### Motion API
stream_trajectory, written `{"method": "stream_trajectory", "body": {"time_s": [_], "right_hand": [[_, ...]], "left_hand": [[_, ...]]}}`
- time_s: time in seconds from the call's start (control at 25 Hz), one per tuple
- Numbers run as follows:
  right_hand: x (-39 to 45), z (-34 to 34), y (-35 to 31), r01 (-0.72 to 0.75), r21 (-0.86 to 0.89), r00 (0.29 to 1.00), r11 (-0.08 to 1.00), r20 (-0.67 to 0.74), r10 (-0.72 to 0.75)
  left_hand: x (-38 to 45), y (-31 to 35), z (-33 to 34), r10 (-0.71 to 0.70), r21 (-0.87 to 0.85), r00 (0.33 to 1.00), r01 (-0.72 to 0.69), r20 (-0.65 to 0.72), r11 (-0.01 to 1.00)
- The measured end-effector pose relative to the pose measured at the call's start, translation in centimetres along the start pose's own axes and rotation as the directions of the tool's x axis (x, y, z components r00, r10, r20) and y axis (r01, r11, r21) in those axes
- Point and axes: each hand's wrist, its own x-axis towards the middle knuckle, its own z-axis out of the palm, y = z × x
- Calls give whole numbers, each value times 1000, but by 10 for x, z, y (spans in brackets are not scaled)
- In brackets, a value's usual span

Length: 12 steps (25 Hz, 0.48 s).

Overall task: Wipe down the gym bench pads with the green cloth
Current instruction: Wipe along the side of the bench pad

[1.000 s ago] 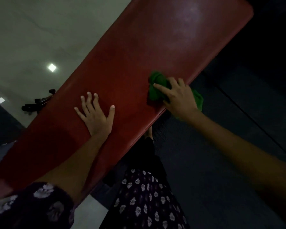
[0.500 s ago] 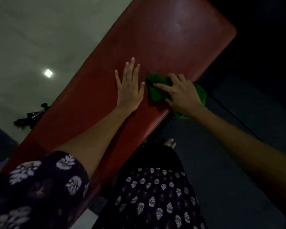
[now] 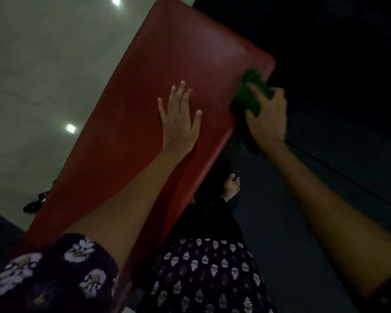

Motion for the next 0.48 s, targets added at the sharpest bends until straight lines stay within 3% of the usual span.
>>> {"method": "stream_trajectory", "body": {"time_s": [0.04,0.08,0.2,0.28,0.36,0.48], "right_hand": [[16,-7,15,-186,144,982,972,-5,188],[25,-9,27,-282,285,957,916,22,288],[16,5,35,-317,693,943,647,157,294],[-18,23,27,-416,779,903,470,291,316],[-39,28,23,-493,785,858,375,367,361],[-2,-1,34,-490,831,811,263,324,486]], "left_hand": [[18,12,7,40,-8,999,-40,5,999],[37,23,13,63,-9,998,-62,16,998],[76,46,35,101,72,990,-108,96,991],[84,48,47,98,197,987,-122,129,973],[82,45,51,96,250,989,-121,109,961],[79,45,52,103,232,991,-120,84,965]]}}
